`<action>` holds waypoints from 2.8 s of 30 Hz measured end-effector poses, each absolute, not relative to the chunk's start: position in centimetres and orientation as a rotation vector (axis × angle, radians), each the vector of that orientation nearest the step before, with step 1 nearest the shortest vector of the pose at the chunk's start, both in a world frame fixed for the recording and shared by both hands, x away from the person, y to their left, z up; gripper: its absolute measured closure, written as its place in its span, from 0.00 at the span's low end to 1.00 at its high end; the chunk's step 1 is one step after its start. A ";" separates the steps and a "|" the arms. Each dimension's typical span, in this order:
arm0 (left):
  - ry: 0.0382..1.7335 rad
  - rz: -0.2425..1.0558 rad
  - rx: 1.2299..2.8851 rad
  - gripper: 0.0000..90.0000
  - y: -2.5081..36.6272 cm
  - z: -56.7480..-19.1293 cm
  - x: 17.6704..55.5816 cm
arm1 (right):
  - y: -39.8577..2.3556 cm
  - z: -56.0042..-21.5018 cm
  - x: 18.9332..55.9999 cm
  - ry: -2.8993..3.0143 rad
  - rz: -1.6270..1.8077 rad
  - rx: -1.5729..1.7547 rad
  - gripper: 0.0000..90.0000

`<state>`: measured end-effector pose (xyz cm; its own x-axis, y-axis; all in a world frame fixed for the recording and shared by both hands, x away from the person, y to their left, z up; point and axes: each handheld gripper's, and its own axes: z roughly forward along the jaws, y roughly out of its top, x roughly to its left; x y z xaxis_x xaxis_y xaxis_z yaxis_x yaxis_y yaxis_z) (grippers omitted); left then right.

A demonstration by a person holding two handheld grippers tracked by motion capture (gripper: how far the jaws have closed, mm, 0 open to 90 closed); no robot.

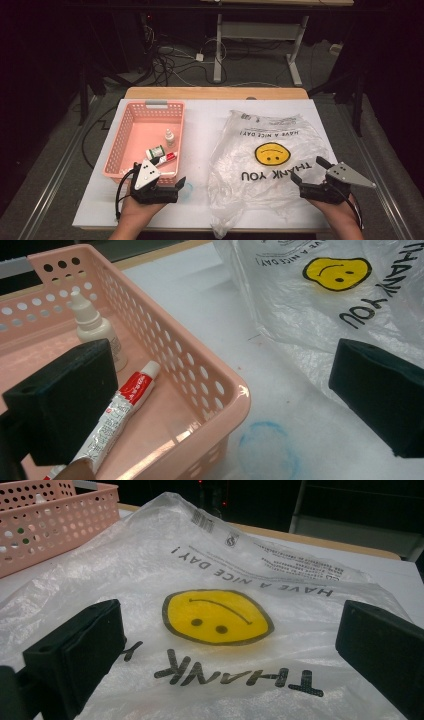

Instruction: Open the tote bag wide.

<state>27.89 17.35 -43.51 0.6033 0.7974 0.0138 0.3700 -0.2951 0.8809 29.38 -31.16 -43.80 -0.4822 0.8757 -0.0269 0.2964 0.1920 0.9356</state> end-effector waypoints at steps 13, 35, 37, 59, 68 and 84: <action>0.922 0.606 1.931 0.00 17.9 -43.6 26.5 | -31.8 -43.4 29.3 1.889 1.275 1.105 0.00; 0.920 0.580 1.937 0.00 18.3 -43.5 27.2 | -38.8 -44.0 26.7 1.882 1.081 1.314 0.15; 0.929 0.592 1.932 0.00 18.3 -43.6 27.3 | -39.8 -44.5 26.1 1.876 1.053 1.355 0.17; 0.950 0.514 1.927 0.00 18.8 -43.7 27.8 | -40.7 -47.0 26.6 2.063 1.018 1.455 0.89; 0.964 0.489 1.921 0.00 19.0 -43.8 28.0 | -37.1 -45.8 26.1 2.160 1.039 1.291 0.98; 0.967 0.462 1.938 0.00 19.4 -43.4 28.0 | -31.5 -45.8 25.6 2.312 1.056 1.105 0.92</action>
<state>28.01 19.44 -43.36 0.6256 0.7781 -0.0571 0.4445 -0.2954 0.8457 25.62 -31.54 -45.77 -0.6255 0.7802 -0.0079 0.5049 0.4125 0.7583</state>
